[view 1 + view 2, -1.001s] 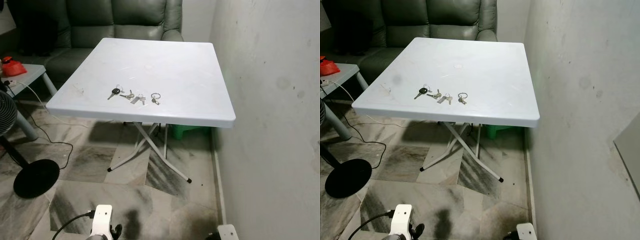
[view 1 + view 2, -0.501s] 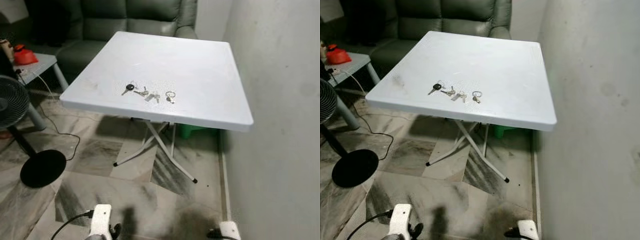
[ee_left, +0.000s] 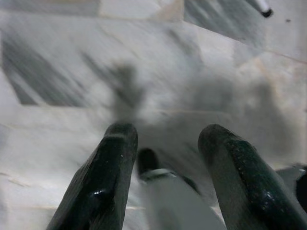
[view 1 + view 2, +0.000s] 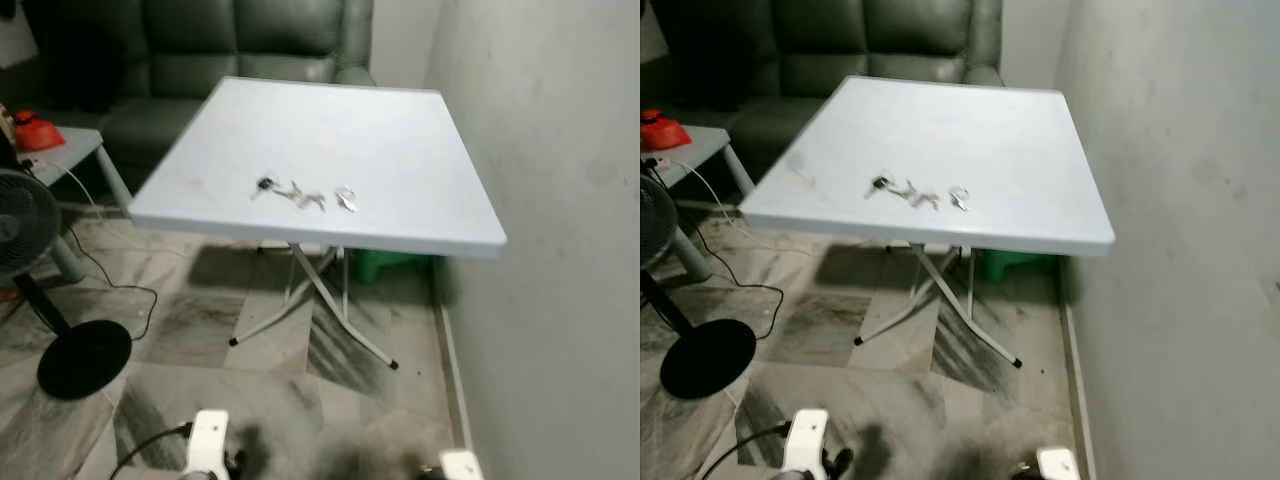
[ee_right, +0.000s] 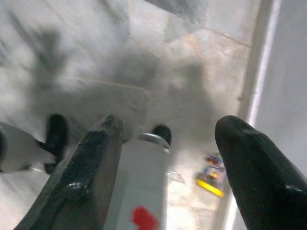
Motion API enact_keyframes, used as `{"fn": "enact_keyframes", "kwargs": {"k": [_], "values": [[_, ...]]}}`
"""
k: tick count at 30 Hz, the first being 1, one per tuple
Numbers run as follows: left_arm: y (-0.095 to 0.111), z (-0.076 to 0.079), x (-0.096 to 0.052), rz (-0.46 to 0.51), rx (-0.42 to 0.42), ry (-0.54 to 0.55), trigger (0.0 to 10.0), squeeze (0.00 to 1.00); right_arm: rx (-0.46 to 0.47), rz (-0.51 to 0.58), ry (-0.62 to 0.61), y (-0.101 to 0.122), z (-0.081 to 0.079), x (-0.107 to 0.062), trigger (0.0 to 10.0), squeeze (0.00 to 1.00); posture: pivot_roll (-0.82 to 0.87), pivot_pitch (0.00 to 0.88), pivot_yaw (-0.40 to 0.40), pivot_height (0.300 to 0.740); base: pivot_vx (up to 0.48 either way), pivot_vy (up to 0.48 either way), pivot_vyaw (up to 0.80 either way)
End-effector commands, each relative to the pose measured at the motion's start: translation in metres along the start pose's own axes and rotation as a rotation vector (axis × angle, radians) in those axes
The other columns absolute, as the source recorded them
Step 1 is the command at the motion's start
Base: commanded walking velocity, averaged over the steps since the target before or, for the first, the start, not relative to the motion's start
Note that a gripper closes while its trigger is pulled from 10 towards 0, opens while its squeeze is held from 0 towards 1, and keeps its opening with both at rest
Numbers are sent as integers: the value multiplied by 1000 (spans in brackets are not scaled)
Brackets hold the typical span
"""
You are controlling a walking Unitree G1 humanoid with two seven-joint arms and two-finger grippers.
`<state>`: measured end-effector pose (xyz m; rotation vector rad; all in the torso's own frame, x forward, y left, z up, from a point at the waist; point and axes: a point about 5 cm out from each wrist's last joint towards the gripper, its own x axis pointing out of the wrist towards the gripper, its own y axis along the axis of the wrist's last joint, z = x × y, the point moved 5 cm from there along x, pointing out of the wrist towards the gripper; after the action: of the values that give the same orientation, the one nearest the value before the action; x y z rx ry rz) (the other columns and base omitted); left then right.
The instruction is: Hang keys on a hook
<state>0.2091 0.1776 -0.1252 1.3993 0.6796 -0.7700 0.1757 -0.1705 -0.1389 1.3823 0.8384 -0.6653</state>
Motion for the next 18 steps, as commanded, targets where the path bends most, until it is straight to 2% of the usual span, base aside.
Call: {"fn": "enact_keyframes", "kwargs": {"k": [1, 18], "values": [[7, 12, 3, 17, 6, -31, 10000, 0, -4, -11, -28, -4, 14, -3, 10000, 0, -121, 0, -28, 740, 0, 458, 0], [6, 12, 3, 15, 15, -32, 10000, 0, 2, -12, -14, -5, 12, -3, 10000, 0, -117, 0, -27, 740, 0, 459, 0]]}}
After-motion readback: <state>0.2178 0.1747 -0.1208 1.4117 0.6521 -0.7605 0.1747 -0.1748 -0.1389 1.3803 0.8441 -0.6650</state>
